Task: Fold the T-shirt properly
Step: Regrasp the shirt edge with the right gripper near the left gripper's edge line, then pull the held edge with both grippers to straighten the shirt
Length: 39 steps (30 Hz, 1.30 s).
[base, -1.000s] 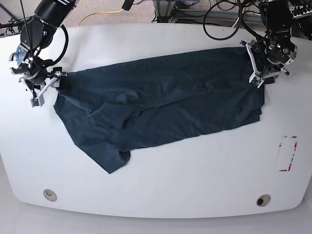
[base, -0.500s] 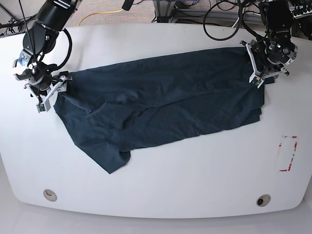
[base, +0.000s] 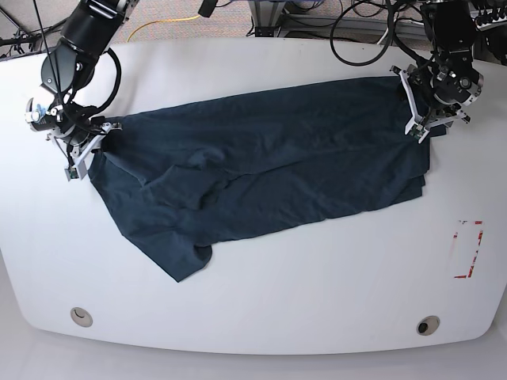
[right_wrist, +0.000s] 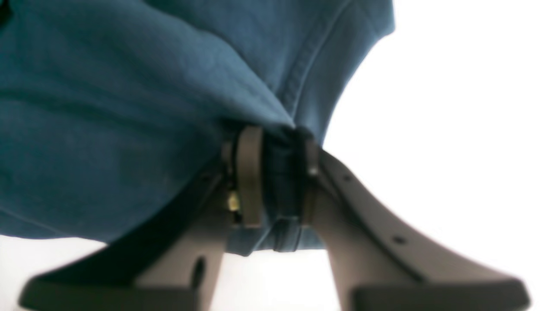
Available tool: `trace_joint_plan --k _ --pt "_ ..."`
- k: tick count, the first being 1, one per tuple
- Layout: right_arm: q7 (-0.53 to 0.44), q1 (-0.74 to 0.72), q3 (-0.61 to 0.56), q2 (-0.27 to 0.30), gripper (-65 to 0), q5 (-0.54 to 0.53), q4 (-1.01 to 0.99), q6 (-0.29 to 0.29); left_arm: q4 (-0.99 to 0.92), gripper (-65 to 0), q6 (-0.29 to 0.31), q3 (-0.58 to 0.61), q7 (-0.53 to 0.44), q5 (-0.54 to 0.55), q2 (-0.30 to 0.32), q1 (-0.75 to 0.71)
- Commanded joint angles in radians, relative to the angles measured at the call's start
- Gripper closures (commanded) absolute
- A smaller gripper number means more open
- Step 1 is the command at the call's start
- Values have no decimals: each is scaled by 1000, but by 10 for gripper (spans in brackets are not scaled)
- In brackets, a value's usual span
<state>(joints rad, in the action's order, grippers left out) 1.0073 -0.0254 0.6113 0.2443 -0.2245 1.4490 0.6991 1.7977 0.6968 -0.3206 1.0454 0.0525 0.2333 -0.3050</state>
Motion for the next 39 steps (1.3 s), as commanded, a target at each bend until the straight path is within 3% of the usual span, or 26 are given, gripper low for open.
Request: trace_joint_plan --k 1,16,22,26,39 --pt "-11 -17 3 19 -14 -17 23 -1 4 -331 1 -1 13 -15 8 -4" --pt "52 130 12 11 0 -19 318 -1 3 -331 1 -1 13 -15 8 -4" --pt "54 213 15 10 0 -19 390 -1 3 -331 1 1 11 -15 36 -3" --pt "54 246 78 -4 0 -23 401 -1 3 -331 1 1 11 -15 48 -3" --pt "54 404 134 -23 -5 -180 470 -1 1 -331 1 1 11 -15 67 -3"
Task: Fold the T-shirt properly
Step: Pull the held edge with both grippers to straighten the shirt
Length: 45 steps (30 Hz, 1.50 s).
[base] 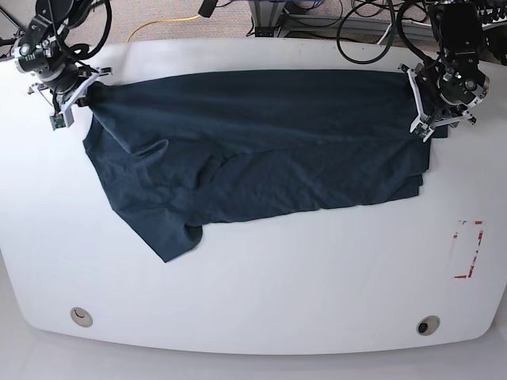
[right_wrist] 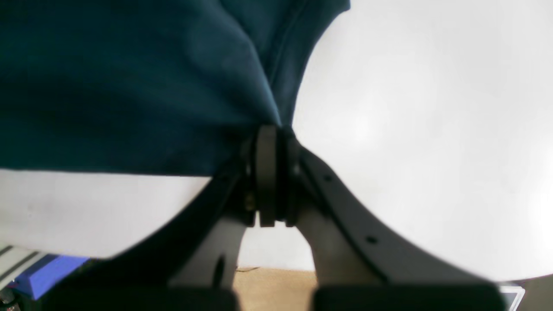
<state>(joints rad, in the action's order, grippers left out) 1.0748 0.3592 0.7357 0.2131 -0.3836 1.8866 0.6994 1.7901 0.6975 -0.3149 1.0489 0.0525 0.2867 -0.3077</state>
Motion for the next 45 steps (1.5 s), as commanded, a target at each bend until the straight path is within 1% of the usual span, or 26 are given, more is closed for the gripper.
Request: trace_joint_plan --k 1,5,7,10,13,17,20,22,26,28,29,31,33,36,39,41,43,45 --pt "-14 28 9 7 -11 -24 37 -1 9 -331 1 -5 8 -15 13 0" --pt "-14 80 9 7 -68 -47 38 -1 9 -331 1 -5 8 -15 13 3" --pt "-14 111 9 7 -135 -58 38 -1 9 -331 1 -5 8 -15 13 17" --pt "-14 145 9 13 -190 -53 37 -1 9 -331 1 -5 8 -15 18 20" --pt "-14 166 40 16 -182 -53 31 -1 9 -331 1 -5 8 -15 33 22" --pt "-14 169 101 16 -189 -53 29 -1 9 -331 1 -5 8 -15 35 45" --pt "-14 169 127 21 -225 -53 29 -1 9 -331 1 -5 8 -15 36 49" --pt "-14 169 134 30 -268 -53 29 -1 10 -331 1 -5 8 -15 52 49" --pt "-14 172 140 22 -322 -61 51 -1 21 -331 1 -8 8 -9 55 49" --pt "-14 169 129 15 -330 -62 75 -1 53 -331 1 -10 8 -9 55 52" --pt "-12 168 120 -2 -328 -76 84 -1 76 -331 1 -10 8 -9 55 54" --pt "0 166 103 -25 -328 -127 89 -1 116 -331 1 -11 9 -9 53 54" --pt "29 151 78 -33 -328 -193 87 -1 146 -331 1 -11 9 -9 50 54" --pt "57 113 38 -47 -327 -225 80 -1 149 -331 1 -11 9 -7 42 55" --pt "71 84 26 -86 -327 -222 78 -1 146 -331 1 -13 9 -10 3 55" --pt "72 64 12 -100 -327 -202 64 -1 141 -331 1 -19 9 -15 -24 55" --pt "72 39 -20 -105 -327 -148 35 -1 129 -331 1 -16 9 -15 -54 55" --pt "71 25 -46 -106 -322 -91 -3 -1 112 -331 1 -19 9 -15 -68 52"
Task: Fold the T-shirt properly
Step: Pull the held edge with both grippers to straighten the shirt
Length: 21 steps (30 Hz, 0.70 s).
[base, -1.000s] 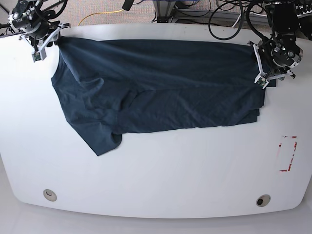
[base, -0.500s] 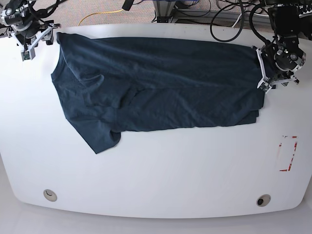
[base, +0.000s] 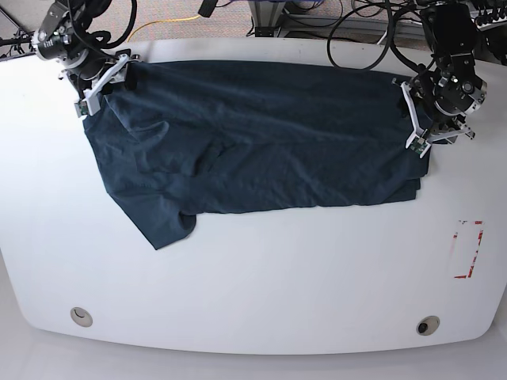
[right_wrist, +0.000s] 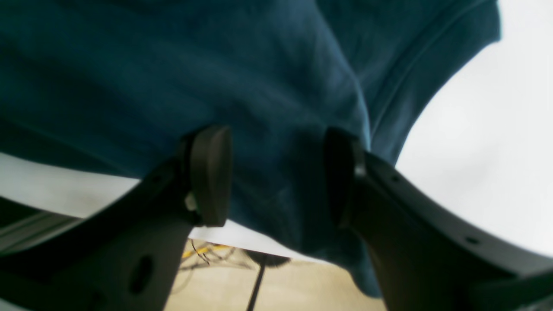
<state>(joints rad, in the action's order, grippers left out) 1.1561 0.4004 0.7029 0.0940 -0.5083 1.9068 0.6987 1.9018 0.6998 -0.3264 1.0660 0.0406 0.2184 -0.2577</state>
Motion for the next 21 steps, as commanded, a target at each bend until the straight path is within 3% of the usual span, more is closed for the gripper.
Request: trace_joint_plan --k 1,6,12,21 --pt "-14 -22 -24 13 -309 55 -46 -1 -15 -331 -2 -7 -8 -3 0 1" --pt "-15 -37 -44 22 -201 109 -132 -1 -75 -331 -2 -18 -8 -3 3 -15" --pt "-15 -33 -45 66 -236 109 -166 -1 -83 -331 -2 -112 -10 3 3 -64" --pt "-9 -37 -45 89 -239 104 -97 -1 -72 -331 -2 -116 -10 3 3 -94"
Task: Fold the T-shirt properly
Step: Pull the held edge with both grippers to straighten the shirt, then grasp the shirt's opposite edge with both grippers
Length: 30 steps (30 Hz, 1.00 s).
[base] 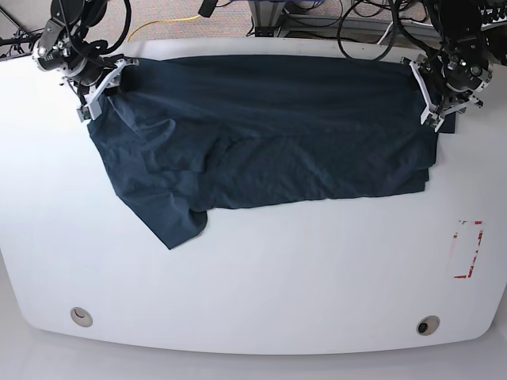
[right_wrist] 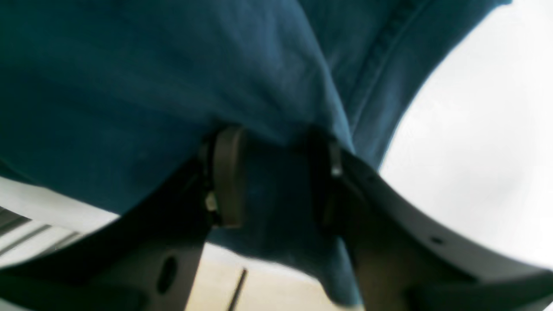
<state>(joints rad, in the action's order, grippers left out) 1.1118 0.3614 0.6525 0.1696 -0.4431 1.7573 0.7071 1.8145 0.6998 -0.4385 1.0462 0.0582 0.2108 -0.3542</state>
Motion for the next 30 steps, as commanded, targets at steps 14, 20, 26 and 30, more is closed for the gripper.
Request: trace_joint_plan --k 14,20,26,30 --pt "138 -207 8 15 -438 50 194 -9 159 -331 -2 -21 15 -14 5 56" --pt "132 -405 -21 61 -438 50 -17 -9 152 -331 -2 -81 15 -21 -24 157" --pt "46 -579 -109 124 -438 50 -294 -9 152 -332 -2 -84 15 -22 -24 208" --pt "-51 -658 -170 161 -438 50 -474 -9 152 -332 -2 -87 15 -22 -24 214"
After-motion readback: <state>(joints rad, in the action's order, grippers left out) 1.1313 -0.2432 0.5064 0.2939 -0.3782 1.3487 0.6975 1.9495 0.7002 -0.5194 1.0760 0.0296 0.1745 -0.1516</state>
